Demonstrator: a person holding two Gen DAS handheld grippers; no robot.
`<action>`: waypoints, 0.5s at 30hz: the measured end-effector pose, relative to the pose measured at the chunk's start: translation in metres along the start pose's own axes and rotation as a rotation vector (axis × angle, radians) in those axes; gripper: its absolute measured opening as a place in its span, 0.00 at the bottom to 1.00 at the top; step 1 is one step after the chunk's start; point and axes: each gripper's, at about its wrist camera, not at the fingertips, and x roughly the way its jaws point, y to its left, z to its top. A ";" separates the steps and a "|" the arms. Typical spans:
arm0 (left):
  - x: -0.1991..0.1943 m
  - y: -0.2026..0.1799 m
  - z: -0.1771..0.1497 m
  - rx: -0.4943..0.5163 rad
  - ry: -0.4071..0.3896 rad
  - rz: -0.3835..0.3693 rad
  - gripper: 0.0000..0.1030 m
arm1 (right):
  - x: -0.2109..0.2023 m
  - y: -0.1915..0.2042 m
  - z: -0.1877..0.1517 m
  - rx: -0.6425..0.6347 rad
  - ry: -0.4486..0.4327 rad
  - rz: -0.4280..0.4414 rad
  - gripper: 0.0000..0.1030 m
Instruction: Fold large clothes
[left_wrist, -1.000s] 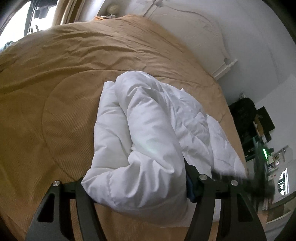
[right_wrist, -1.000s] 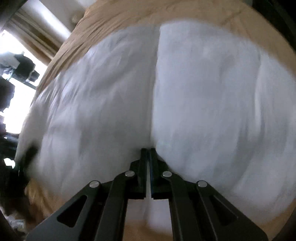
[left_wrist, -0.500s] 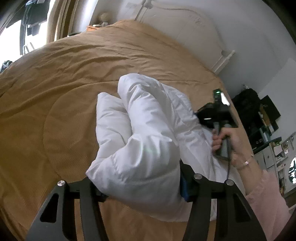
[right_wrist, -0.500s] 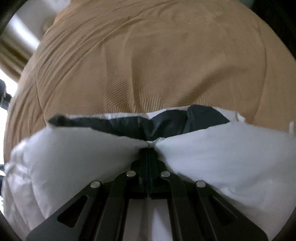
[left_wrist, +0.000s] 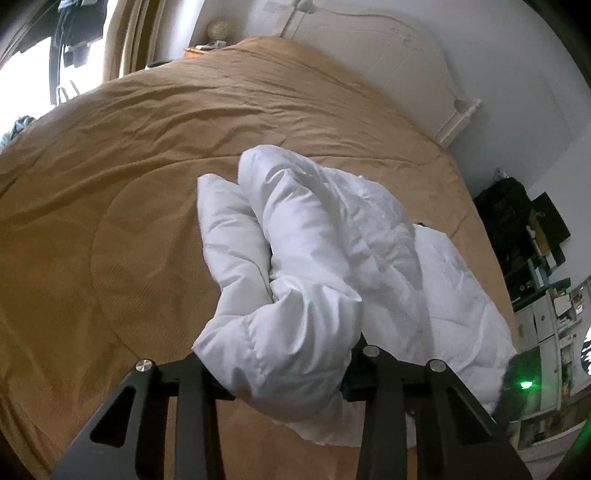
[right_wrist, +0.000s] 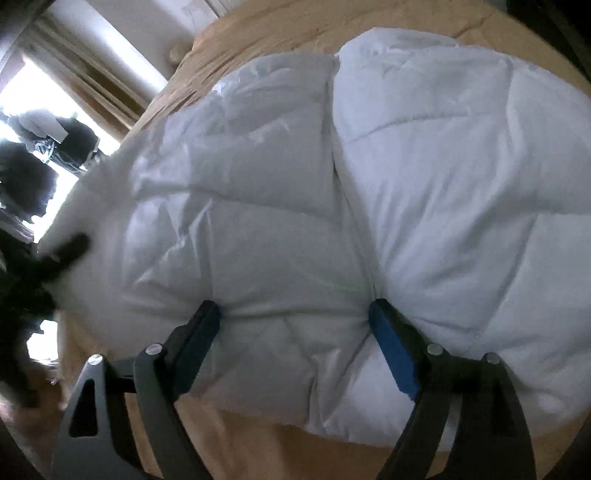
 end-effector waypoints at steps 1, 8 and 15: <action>-0.004 -0.006 0.001 0.016 -0.009 0.001 0.35 | 0.002 -0.001 0.000 -0.003 -0.004 0.000 0.84; -0.039 -0.089 0.004 0.213 -0.082 -0.013 0.35 | -0.020 -0.043 -0.012 0.074 -0.042 0.158 0.79; -0.061 -0.218 -0.017 0.531 -0.149 -0.069 0.35 | -0.146 -0.170 -0.032 0.349 -0.252 0.331 0.51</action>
